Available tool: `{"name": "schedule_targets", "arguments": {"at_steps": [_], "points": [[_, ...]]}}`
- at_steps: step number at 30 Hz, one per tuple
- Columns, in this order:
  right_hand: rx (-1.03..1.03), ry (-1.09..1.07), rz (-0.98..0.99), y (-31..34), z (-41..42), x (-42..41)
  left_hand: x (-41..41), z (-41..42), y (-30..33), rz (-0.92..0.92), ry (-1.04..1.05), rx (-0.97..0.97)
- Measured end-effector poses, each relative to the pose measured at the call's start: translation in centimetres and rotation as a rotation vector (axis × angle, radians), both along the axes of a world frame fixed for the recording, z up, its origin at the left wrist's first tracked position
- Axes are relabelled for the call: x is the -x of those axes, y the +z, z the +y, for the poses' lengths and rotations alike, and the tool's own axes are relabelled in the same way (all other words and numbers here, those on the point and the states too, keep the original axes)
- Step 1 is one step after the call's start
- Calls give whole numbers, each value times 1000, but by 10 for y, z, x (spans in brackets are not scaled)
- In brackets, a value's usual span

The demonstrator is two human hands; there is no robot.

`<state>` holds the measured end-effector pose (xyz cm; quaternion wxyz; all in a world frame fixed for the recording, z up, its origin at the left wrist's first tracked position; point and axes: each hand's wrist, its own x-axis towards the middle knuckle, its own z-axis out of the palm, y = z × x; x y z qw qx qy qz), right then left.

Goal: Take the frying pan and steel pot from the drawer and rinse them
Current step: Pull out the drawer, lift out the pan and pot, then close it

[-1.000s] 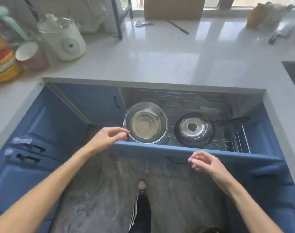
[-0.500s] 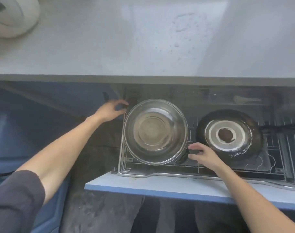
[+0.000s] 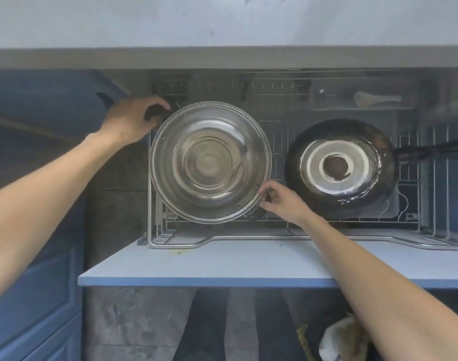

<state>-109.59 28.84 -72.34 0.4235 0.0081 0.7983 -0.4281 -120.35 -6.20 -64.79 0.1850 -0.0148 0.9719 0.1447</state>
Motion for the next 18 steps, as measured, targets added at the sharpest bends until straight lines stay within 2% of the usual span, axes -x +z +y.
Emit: {"name": "schedule_targets", "arguments": {"at_steps": [2, 4, 10, 14, 18], "points": [[3, 6, 24, 5, 2, 4, -1, -1, 6, -47, -7, -31], [83, -99, 7, 15, 7, 6, -5, -6, 17, -80, 0, -87], [271, -141, -151, 83, 17, 18, -22, -31, 69, -233, 69, -216], [361, -279, -278, 126, 26, 29, -41, -45, 94, -380, 144, -326], [593, -371, -381, 173, 41, 32, -69, -52, 142, -324, 254, -495]]}}
